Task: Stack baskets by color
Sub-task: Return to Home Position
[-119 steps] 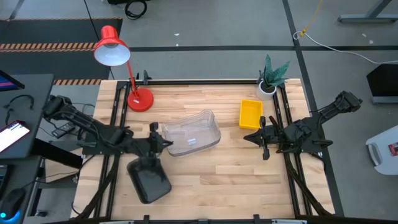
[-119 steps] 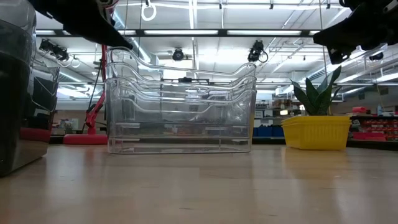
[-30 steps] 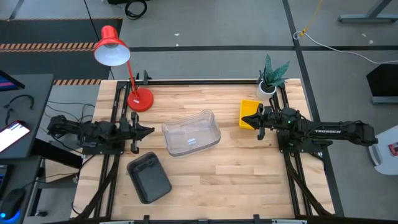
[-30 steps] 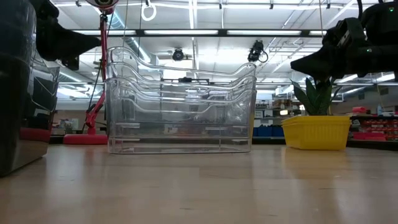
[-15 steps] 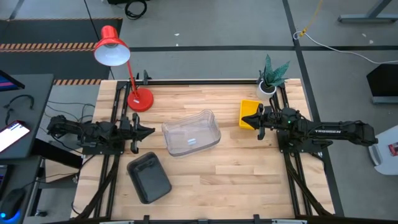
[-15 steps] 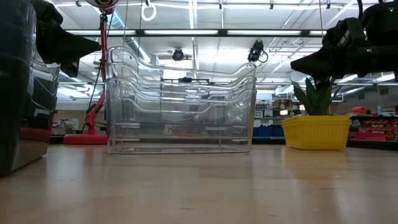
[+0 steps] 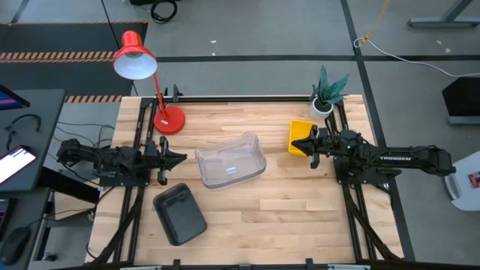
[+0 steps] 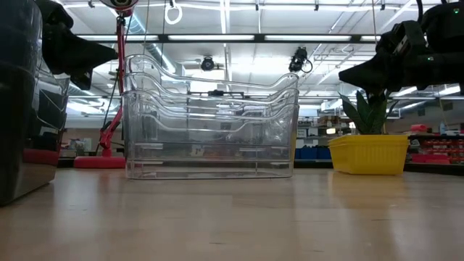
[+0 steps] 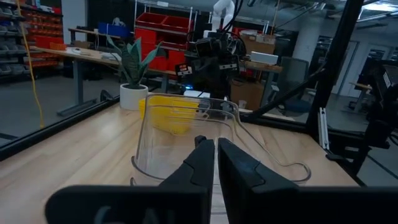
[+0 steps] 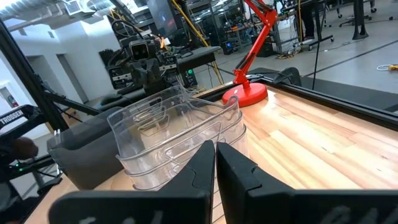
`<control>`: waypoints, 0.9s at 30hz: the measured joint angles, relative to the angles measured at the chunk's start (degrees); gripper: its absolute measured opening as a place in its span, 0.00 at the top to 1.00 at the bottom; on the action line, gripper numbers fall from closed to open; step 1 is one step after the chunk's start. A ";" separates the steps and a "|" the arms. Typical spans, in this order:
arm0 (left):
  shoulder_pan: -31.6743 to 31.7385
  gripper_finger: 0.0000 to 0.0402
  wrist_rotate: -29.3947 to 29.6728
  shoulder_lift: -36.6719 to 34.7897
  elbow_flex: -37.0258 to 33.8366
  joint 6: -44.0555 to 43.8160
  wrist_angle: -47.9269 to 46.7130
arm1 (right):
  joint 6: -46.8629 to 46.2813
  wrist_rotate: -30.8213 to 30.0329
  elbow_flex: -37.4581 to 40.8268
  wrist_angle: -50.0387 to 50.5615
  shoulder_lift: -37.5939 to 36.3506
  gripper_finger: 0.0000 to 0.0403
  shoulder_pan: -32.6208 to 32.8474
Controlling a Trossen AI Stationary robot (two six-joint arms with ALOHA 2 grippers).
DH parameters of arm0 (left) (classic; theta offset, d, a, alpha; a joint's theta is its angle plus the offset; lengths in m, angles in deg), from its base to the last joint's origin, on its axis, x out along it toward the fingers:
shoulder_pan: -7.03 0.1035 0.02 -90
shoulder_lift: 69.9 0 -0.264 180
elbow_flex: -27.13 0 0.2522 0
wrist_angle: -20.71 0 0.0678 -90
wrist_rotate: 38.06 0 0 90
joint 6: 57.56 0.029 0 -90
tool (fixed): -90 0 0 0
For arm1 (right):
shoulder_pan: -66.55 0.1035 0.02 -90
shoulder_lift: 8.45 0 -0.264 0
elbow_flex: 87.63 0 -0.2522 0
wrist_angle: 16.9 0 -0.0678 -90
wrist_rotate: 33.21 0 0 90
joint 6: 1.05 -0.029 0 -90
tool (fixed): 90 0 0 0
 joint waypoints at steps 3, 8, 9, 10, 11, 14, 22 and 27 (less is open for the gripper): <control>0.00 0.94 0.00 0.00 0.00 0.00 0.00 | 0.00 0.00 0.00 0.00 0.00 0.94 0.00; 0.00 0.95 0.00 0.00 0.00 0.00 0.00 | 0.00 0.00 0.00 0.00 0.00 0.94 0.00; 0.00 0.95 0.00 0.00 -0.02 0.00 0.02 | 0.00 0.00 0.00 0.00 0.00 0.94 0.00; 0.00 0.95 0.00 0.00 -0.02 0.01 0.02 | 0.00 0.00 0.00 -0.01 0.01 0.94 0.00; 0.00 0.94 0.00 0.00 -0.02 0.00 0.02 | 0.00 0.00 0.00 -0.02 0.00 0.94 0.00; 0.00 0.93 0.00 0.00 -0.02 0.00 0.02 | 0.00 0.00 0.00 0.00 0.01 0.94 0.00; 0.00 0.94 0.00 0.00 -0.02 0.02 0.02 | 0.00 0.00 0.00 0.00 0.00 0.94 0.00; 0.00 0.95 0.00 0.00 -0.02 0.00 0.02 | 0.00 0.01 0.00 -0.01 0.00 0.94 0.00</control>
